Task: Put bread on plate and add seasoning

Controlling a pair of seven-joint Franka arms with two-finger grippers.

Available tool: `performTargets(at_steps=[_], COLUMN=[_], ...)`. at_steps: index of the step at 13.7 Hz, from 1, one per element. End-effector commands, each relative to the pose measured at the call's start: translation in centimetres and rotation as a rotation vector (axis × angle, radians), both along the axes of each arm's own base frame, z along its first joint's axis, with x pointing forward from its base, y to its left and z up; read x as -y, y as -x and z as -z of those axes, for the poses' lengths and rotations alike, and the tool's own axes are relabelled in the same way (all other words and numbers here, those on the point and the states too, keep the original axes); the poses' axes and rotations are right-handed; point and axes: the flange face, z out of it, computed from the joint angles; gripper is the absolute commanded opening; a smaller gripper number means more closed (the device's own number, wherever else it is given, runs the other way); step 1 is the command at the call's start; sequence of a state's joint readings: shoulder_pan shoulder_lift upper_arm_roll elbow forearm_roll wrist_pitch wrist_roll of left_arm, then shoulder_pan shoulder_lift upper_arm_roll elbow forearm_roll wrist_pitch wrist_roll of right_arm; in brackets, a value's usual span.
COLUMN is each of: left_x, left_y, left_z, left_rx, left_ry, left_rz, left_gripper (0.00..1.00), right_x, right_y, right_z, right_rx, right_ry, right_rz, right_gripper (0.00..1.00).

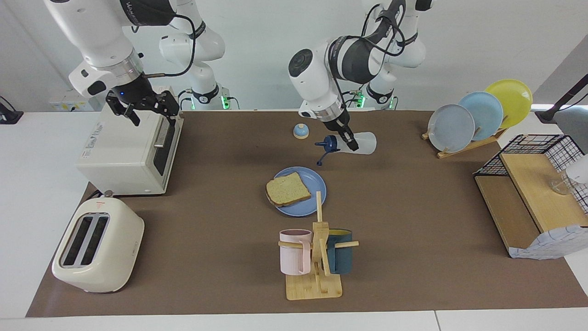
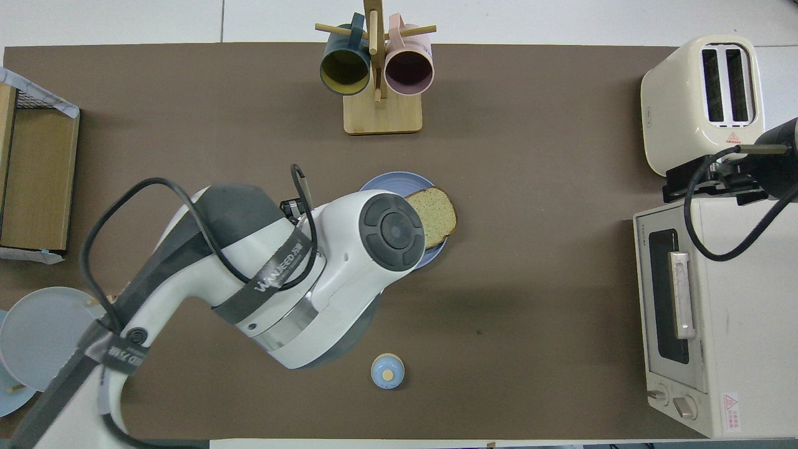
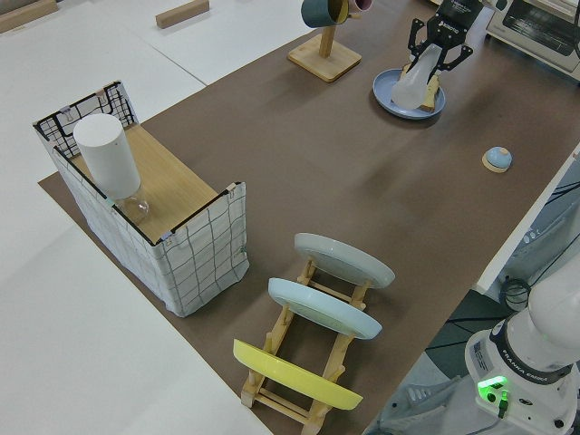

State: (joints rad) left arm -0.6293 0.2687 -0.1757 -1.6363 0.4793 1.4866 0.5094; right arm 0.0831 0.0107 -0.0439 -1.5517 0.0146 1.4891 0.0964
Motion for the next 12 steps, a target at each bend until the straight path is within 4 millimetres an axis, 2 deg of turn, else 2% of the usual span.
performTargets(at_steps=[1,2,5,8,12], left_x=[4.4,5.0,5.8,5.6,5.1], left_y=[-1.2,-1.5,-0.6,-0.7,-0.9], left_z=[3.9,5.0,4.9,5.4,5.0], left_rx=[0.007,-0.003,0.035,0.044,0.058], left_ry=[-0.141,-0.166,-0.244,-0.288,-0.354], left_rz=[-0.021,-0.025,-0.007,-0.007,-0.023], left_gripper=[0.0,0.0,0.0,0.0,0.0], right_x=[0.3,0.6,1.4,2.1,2.3], right_y=[0.6,0.2,0.1,0.4,0.4], right_z=[0.9,1.2,1.6,1.1,1.2], right_rx=[-0.027,-0.032,-0.042,-0.035,-0.032], right_ry=[0.017,0.02,0.03,0.026,0.016], right_rz=[-0.014,-0.014,-0.011,-0.049,-0.12], right_gripper=[1.0,1.0,1.0,1.0,1.0])
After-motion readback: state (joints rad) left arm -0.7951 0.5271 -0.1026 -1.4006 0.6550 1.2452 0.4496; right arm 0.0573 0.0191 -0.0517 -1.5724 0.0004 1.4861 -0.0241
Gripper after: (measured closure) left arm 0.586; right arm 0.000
